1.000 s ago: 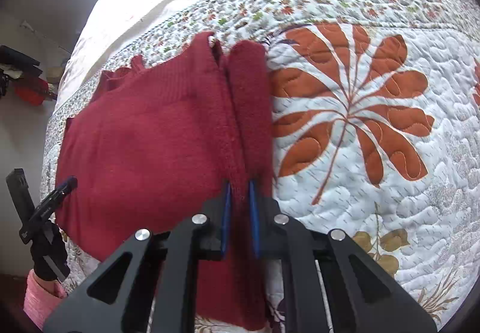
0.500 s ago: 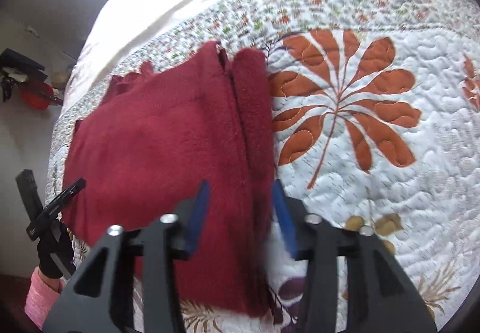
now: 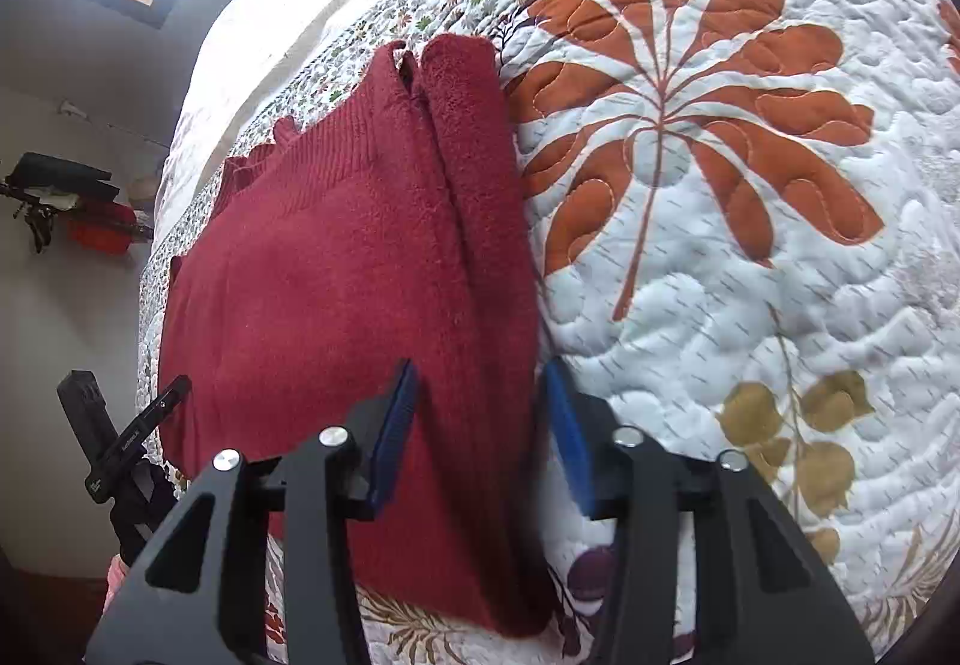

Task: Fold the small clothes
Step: 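Grasp the folded edge of the sweater with the right tool, then fold the gripped edge over the sweater toward the left tool, then release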

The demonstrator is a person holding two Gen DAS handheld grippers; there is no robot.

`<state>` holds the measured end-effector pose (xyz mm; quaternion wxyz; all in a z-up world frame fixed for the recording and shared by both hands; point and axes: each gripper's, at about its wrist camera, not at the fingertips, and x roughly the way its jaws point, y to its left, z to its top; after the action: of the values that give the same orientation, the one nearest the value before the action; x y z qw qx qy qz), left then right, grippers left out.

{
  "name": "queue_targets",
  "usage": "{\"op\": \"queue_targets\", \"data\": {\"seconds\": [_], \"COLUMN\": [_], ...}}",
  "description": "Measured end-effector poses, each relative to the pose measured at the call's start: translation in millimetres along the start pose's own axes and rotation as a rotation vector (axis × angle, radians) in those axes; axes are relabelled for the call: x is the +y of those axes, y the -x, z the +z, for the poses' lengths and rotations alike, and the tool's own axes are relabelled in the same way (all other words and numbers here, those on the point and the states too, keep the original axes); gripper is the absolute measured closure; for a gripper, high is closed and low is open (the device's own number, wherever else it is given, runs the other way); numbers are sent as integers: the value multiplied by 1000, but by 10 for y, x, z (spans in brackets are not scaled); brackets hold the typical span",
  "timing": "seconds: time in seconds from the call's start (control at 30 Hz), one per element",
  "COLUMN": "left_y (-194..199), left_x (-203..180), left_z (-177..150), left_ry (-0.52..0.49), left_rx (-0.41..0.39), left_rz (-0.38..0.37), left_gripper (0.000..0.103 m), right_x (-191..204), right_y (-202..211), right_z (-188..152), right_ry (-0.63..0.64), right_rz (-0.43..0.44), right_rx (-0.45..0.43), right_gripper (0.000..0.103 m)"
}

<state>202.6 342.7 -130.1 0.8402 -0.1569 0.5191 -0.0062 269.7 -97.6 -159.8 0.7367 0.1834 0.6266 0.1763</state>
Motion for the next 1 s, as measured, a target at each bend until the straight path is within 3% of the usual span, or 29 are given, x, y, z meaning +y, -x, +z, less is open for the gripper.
{"op": "queue_targets", "data": {"seconds": [0.07,0.23,0.5,0.73,1.0], "left_y": [-17,-43,-25,175,284], "left_x": [6,27,52,172,289], "left_z": [3,8,6,13,14], "left_ry": [-2,-7,4,49,68], "left_rx": [2,4,-1,-21,-36], "left_rz": [0,-5,-27,-52,-54], "left_gripper": [42,41,39,39,39], "right_x": [-1,-36,105,848,1687], "right_y": [-81,-151,-8,243,20], "right_z": [15,19,19,54,12], "right_ry": [-14,-37,-55,91,268], "right_rz": [8,30,55,54,-35], "right_rx": [8,1,-12,-25,18], "right_gripper": [66,80,89,89,89]}}
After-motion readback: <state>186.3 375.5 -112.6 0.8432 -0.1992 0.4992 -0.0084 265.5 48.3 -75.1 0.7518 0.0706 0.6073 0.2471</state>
